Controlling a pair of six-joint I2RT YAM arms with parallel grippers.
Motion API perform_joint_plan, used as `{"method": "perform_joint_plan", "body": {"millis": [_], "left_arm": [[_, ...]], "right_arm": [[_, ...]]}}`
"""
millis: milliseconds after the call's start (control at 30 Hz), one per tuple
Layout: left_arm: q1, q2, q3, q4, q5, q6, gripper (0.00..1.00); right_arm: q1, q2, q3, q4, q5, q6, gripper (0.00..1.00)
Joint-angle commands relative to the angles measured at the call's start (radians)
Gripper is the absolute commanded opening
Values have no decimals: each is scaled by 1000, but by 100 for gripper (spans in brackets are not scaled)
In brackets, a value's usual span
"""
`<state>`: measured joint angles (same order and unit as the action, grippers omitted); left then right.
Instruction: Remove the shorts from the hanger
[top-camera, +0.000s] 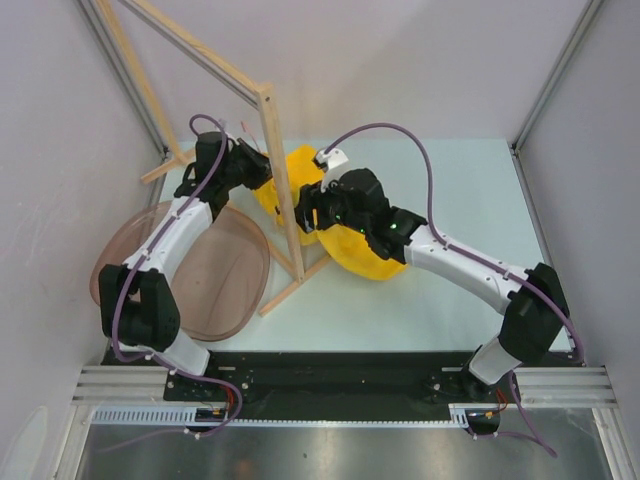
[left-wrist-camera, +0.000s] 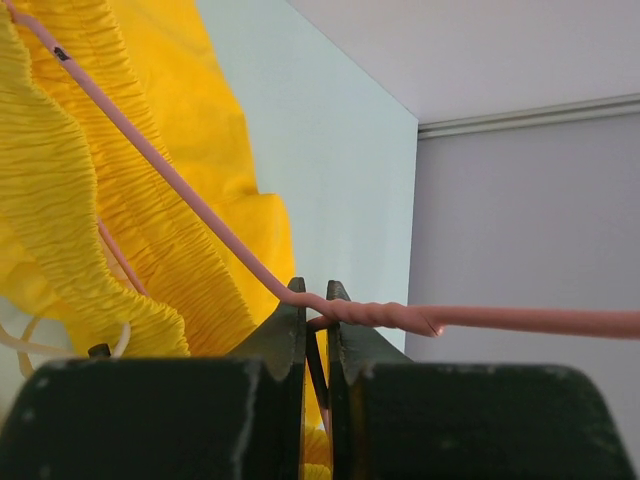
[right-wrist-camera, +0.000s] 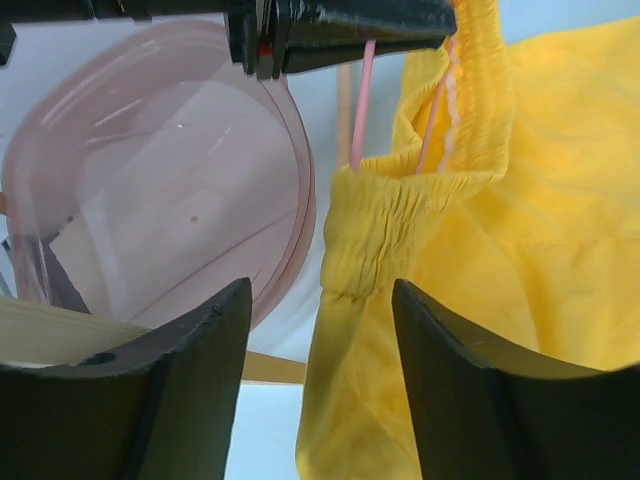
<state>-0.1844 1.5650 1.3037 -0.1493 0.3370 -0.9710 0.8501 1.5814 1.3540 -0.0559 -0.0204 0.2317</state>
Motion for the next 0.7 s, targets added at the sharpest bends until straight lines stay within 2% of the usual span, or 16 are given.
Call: {"method": "perform_joint_plan", "body": {"millis": [0, 167, 400, 667], "left_arm": [[-35, -69, -1, 57, -61, 9, 0], [-59, -97, -32, 76, -85, -41, 0], [-87, -97, 2, 44, -105, -32, 0], [-110, -91, -15, 50, -112, -34, 0]], "right_arm": [[-42, -52, 11, 37, -39, 67, 69], [-52, -44, 20, 47, -59, 86, 70], [-54, -27, 51, 47, -62, 110, 50], [-54, 9, 111, -8, -73, 112, 35]]}}
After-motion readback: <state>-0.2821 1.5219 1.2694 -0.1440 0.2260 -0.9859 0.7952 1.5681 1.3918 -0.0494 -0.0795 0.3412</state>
